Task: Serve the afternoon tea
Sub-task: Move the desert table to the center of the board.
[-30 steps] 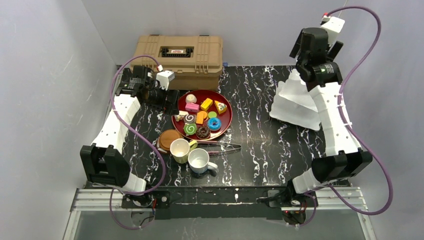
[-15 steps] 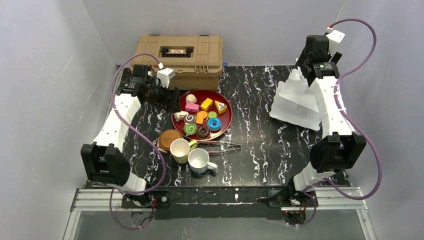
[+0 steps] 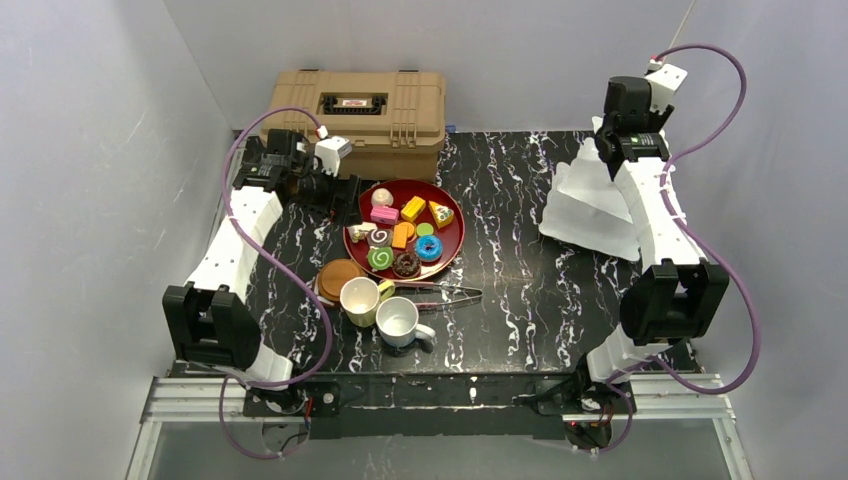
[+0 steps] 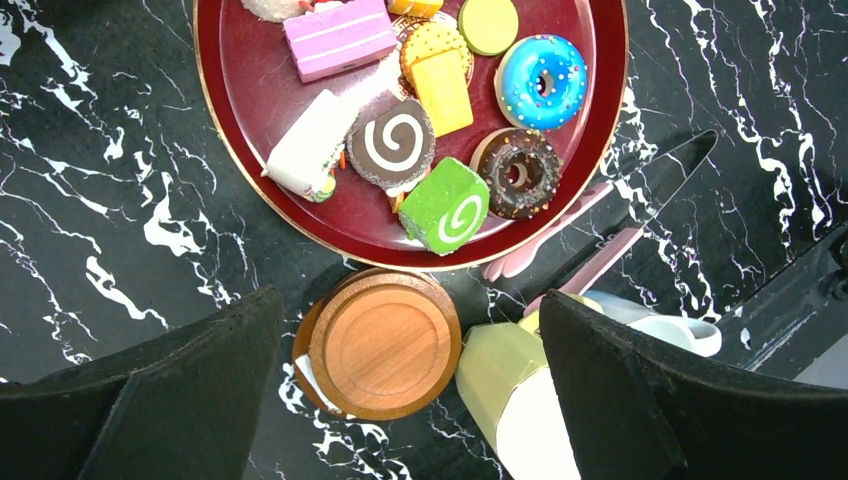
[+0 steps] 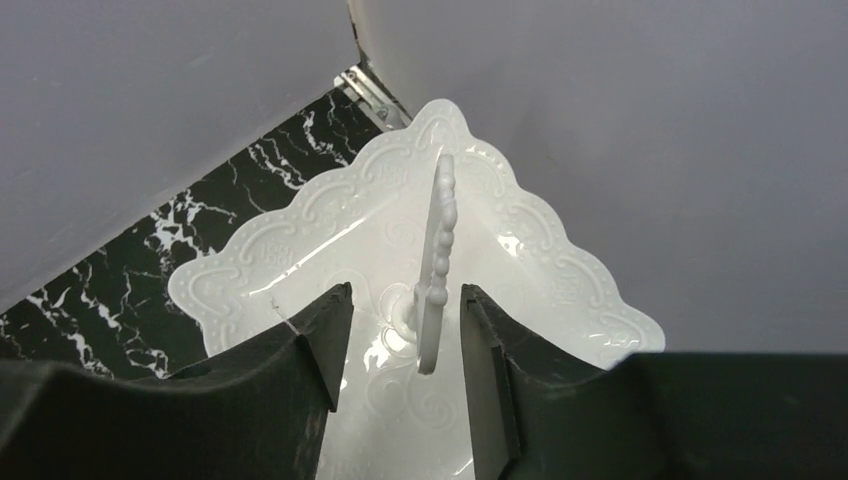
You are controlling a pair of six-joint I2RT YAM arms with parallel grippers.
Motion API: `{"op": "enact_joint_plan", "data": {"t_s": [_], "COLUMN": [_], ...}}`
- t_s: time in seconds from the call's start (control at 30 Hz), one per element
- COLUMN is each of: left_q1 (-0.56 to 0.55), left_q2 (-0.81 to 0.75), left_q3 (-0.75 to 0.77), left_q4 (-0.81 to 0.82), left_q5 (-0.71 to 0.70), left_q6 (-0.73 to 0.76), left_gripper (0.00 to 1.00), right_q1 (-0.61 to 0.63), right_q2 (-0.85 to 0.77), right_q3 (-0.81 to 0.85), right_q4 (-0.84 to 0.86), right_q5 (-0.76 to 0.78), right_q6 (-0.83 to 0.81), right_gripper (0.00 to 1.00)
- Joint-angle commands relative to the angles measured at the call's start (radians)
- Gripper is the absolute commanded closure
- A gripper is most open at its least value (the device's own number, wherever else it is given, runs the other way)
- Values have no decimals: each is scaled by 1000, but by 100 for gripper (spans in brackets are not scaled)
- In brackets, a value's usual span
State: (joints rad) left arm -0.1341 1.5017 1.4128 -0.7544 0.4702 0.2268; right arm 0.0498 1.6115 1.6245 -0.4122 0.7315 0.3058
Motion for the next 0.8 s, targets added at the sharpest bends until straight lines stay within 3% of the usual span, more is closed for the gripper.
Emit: {"op": "enact_joint_plan", "data": {"t_s": [0.0,0.33,0.67,0.77], "left_q1": [0,1,1,1], "left_q2": [-32,-22,-48,-53], "left_q3": [1,13,17,7], "left_q4": [-4,-17,-21,-20], "left_q5": [3,8,11,19], "left_q6": [15,11,13,7], "left_gripper": [1,1,1,1], "right_q1": [-2,-7,-7,22], "right_q2": [-8,36,42,-10], "right_q3": [-2,26,40,15], "right_q4": [106,155,142,169], "right_q5": [89,81,37,41], "right_q6": [-68,-112,-80,-71], "right_gripper": [49,56,98,99]}}
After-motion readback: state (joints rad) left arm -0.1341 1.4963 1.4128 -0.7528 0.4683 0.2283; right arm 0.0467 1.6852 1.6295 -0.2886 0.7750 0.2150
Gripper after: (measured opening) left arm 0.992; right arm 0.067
